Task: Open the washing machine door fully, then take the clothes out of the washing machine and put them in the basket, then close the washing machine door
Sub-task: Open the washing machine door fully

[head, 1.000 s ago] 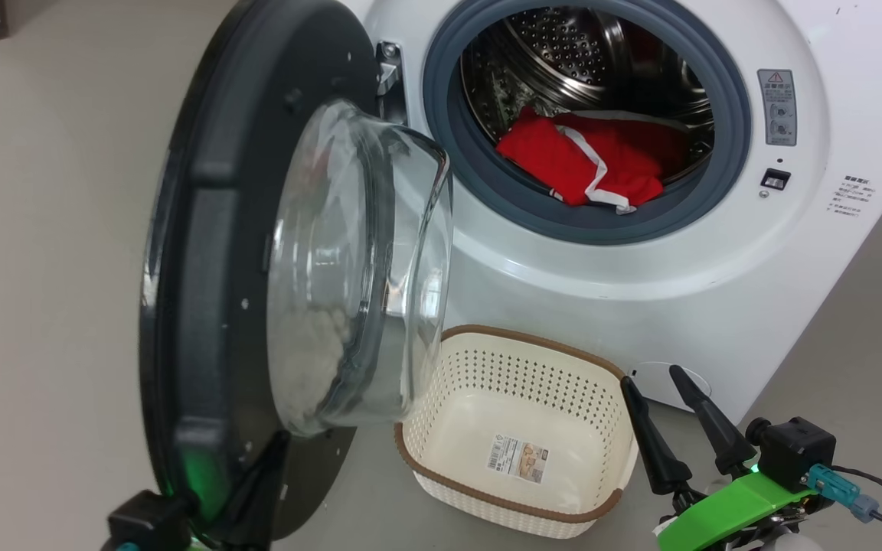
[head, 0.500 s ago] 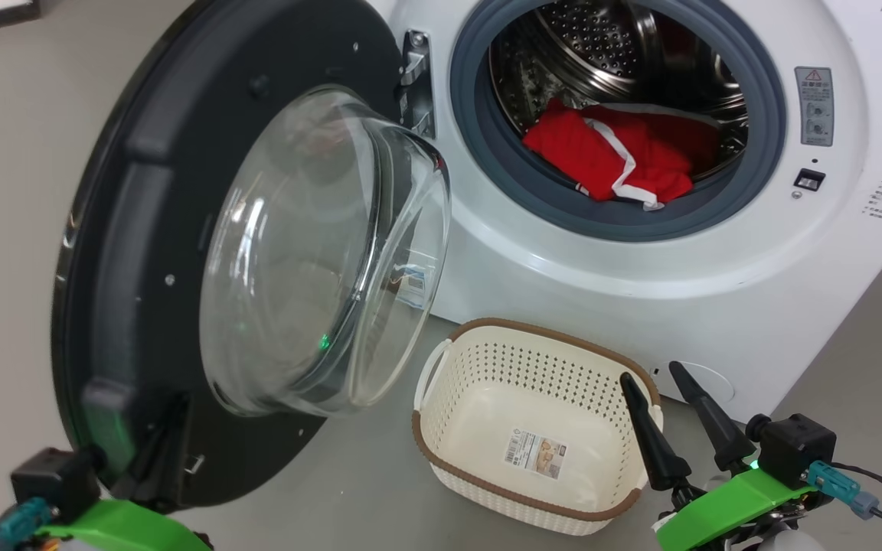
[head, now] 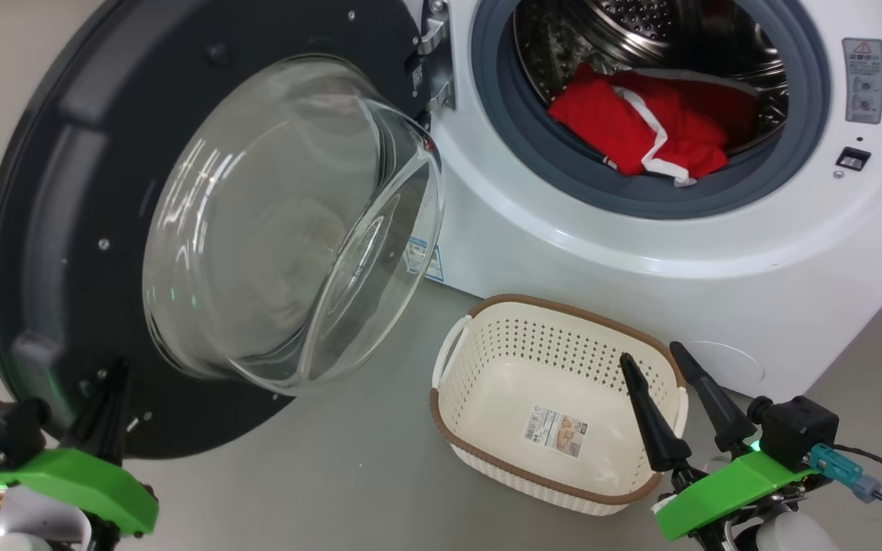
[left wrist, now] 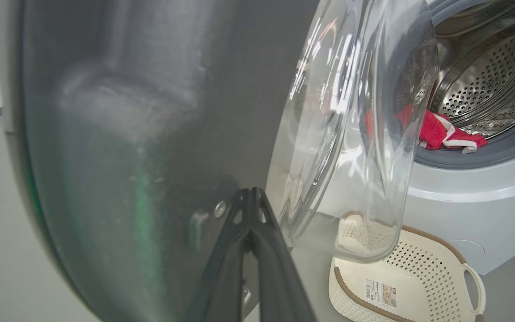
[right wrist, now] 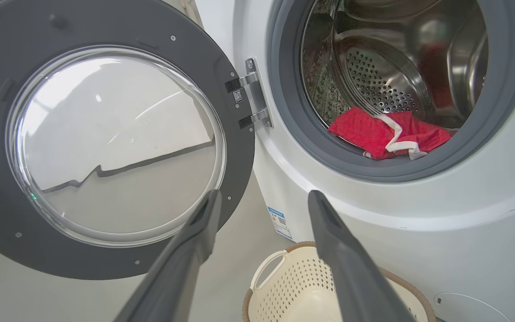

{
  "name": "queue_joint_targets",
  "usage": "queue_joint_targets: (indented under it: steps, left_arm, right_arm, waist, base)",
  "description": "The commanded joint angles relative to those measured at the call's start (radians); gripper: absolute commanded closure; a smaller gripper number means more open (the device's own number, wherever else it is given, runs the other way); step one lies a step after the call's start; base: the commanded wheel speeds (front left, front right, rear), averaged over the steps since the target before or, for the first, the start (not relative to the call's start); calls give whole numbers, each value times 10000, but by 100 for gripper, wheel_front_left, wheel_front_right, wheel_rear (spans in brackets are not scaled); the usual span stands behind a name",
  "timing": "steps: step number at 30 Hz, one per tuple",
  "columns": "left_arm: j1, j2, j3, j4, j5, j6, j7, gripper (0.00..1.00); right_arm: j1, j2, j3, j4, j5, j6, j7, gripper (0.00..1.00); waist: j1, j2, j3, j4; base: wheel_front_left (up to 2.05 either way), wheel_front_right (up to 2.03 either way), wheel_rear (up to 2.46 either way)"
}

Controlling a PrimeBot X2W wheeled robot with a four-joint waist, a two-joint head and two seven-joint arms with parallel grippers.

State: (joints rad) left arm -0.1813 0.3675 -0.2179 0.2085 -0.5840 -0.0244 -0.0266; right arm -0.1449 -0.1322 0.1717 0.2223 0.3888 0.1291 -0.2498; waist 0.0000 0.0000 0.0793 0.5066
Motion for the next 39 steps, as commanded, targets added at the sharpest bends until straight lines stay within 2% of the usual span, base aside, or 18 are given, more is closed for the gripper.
queue_joint_targets:
  steps: [1, 7, 22, 39]
  left_arm:
    - [-590, 550, 552, -7, 25, -35, 3, 100]
    - [-1399, 694, 549, 1201, -49, -334, -117, 100]
    - [-3214, 998, -38, 3801, 45, -916, -564, 100]
    - [-3741, 967, -672, 4865, -281, -1046, -1108, 100]
  right_arm:
    - [-370, -20, 205, -240, -55, 16, -120, 0]
    - [-489, -53, 261, -181, -57, 16, -120, 0]
    - [-700, -76, 518, -22, 29, 16, -120, 0]
    - [-569, -83, 472, -40, 78, 16, -120, 0]
  waist:
    - [0, 0, 79, 83]
    - [0, 0, 154, 305]
    - [0, 0, 153, 323]
    - [0, 0, 61, 321]
  base:
    - [0, 0, 0]
    - [0, 0, 0]
    - [0, 0, 0]
    - [0, 0, 0]
